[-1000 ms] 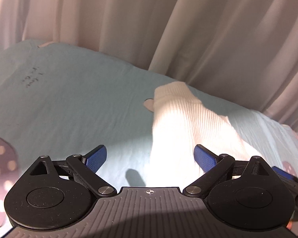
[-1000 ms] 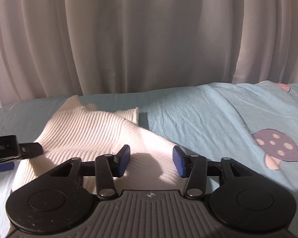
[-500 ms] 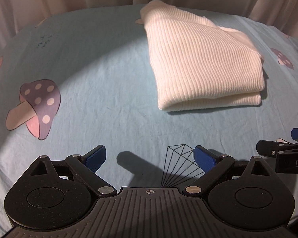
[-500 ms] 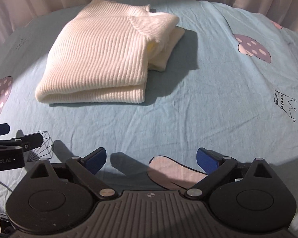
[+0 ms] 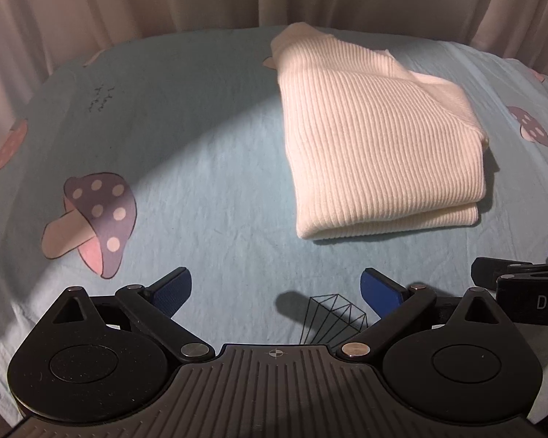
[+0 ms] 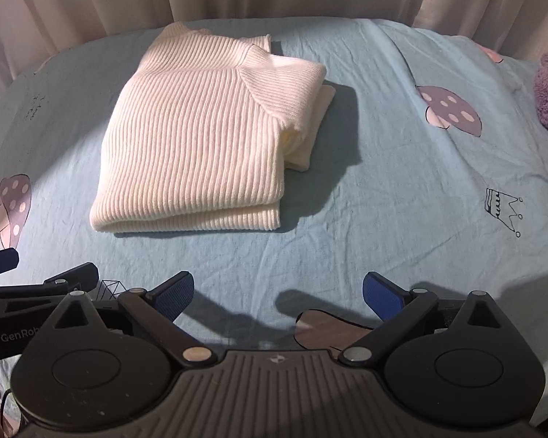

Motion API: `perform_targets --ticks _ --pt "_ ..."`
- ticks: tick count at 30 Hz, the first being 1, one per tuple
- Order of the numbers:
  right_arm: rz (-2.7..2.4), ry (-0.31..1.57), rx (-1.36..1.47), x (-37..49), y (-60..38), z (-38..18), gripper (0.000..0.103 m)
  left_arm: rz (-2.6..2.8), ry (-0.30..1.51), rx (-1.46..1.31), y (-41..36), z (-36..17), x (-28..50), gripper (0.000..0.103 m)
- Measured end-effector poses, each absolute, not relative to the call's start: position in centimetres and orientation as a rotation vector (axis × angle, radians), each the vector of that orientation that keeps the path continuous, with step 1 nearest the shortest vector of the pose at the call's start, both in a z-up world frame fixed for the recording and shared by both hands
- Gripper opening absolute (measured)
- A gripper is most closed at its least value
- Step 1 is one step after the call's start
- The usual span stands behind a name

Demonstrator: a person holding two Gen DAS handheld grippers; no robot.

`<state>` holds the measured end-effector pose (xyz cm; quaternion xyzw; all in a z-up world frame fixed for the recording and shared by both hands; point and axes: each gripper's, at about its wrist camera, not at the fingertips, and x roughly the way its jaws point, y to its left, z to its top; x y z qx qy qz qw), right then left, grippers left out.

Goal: Fold small clothes

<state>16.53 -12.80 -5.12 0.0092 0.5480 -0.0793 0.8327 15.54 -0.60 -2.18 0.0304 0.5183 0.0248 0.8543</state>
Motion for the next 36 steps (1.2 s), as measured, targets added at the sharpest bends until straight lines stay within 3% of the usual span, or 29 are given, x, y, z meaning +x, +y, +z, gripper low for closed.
perform_targets --ticks 36 --pt "-0.207 1.168 0.016 17.3 -13.3 -5.2 0.099 0.097 1.175 0.055 -0.2 -2.9 16.9 0.102"
